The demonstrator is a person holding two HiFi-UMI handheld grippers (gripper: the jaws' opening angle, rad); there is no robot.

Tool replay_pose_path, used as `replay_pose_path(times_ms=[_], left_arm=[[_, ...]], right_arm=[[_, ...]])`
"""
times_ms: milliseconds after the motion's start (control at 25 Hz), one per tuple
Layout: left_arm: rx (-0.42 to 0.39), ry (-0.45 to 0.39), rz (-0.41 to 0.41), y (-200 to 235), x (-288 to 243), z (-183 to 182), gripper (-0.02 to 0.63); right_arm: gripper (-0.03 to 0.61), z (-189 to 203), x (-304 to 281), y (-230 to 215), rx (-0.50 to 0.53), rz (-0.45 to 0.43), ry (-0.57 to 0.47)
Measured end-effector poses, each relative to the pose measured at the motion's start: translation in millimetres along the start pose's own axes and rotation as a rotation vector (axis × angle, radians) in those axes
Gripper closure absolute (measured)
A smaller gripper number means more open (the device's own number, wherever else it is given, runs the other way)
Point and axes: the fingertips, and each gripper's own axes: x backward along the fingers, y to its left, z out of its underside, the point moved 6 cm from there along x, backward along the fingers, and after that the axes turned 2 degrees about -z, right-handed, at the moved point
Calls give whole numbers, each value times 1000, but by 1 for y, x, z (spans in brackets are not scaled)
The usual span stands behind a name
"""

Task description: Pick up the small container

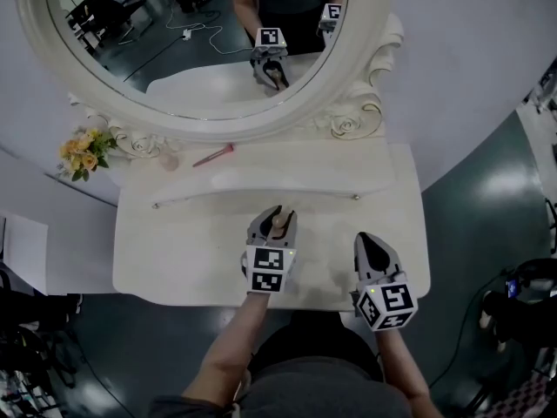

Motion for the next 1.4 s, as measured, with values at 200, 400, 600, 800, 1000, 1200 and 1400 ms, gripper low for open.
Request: replay_pose_path(times_ms=[200,400,600,800,1000,1200,1400], left_arm=[[15,3,1,-3,7,-1,500],[3,-3,-3,-4,17,-9,500],[-2,-16,1,-6,26,-19,500],[-21,-42,8,-10,39,-33,500],[-37,-71,15,-14,49,-47,500],[-50,-101,21,-18,59,-58,500],[-58,-121,33,-22,70,-71,500]], right_arm=[[575,0,4,-4,-3,-2,1],[575,-2,6,-3,5,-10,-9],[575,-6,8,-2,16,-23,-24],[575,-10,13,0,29,-32,-40],[575,-13,18,1,42,-43,-52],[575,-17,22,2,56,-51,-66],[575,-20,25,4,65,-61,-79]])
